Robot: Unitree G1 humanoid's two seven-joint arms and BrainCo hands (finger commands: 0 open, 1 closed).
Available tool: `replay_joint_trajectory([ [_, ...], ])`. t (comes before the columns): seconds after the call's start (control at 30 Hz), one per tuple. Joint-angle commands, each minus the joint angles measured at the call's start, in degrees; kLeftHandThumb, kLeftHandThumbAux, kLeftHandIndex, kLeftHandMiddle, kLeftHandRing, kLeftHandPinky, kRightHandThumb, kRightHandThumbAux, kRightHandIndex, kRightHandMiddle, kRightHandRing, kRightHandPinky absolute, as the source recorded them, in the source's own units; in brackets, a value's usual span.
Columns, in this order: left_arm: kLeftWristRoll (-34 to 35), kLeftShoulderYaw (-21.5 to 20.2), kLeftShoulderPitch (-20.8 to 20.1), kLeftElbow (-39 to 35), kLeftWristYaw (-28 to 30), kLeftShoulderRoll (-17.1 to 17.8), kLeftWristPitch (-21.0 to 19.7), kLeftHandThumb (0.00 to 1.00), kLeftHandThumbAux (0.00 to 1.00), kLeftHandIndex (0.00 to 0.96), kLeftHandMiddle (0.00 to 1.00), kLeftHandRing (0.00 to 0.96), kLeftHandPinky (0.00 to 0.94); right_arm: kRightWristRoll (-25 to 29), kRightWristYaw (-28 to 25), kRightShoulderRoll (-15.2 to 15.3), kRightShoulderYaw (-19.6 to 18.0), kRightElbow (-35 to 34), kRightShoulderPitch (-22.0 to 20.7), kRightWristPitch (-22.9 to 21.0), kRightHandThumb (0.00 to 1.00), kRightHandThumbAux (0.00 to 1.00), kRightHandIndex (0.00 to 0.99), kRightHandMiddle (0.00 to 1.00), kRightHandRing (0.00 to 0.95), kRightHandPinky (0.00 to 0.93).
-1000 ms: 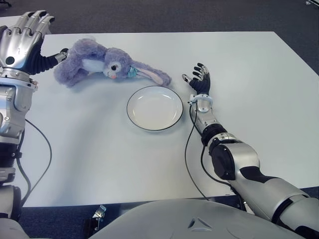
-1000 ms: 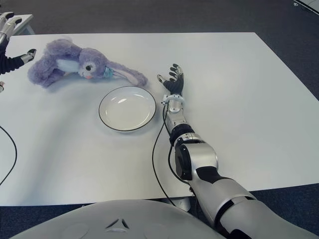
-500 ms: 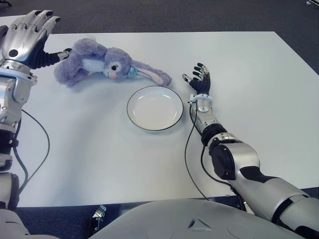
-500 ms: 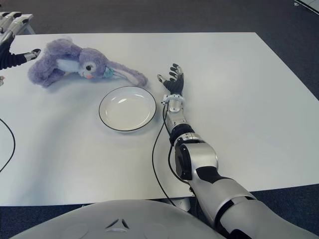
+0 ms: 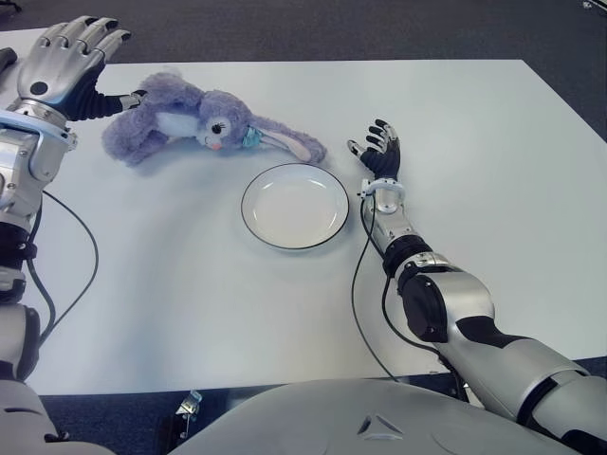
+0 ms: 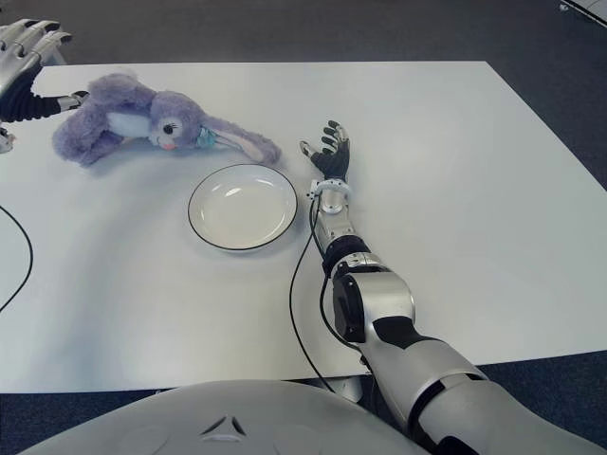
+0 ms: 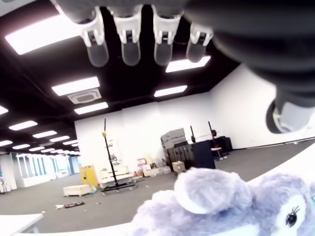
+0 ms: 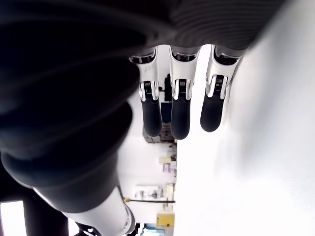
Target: Put the doll into the plate.
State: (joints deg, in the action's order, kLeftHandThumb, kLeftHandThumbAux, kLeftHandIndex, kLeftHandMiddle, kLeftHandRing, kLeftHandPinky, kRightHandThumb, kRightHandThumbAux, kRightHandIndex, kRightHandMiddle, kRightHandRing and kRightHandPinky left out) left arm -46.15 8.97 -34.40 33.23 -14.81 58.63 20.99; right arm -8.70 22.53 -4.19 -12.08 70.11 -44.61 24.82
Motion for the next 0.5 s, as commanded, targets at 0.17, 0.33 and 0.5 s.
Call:
replay_joint_trajectory([
  [0.17, -0.44, 4.69, -5.23, 6.38, 3.49, -2.91, 2.44, 0.304, 0.389, 0.0, 0.0, 0.001, 0.02, 1.52, -0.11, -4.75, -0.94, 8.18, 11.66, -8.76, 0.237, 0.919, 0.154, 0.221, 0.223, 0.235],
  [0.33, -0.51, 6.08, -7.53, 8.7, 4.48, -3.66, 2.98, 0.291, 0.393, 0.0, 0.0, 0.001, 0.042, 1.43, -0.15, -4.66, -0.86, 8.19, 11.68, -8.78, 0.239, 0.923, 0.154, 0.223, 0.224, 0.237],
  [0.5, -0.72, 7.32, -9.82, 11.15, 5.05, -4.56, 3.45, 0.274, 0.386, 0.0, 0.0, 0.003, 0.058, 1.45, -0.14, -4.6, -0.9, 8.21, 11.65, -8.91, 0.241, 0.924, 0.154, 0.22, 0.223, 0.233],
])
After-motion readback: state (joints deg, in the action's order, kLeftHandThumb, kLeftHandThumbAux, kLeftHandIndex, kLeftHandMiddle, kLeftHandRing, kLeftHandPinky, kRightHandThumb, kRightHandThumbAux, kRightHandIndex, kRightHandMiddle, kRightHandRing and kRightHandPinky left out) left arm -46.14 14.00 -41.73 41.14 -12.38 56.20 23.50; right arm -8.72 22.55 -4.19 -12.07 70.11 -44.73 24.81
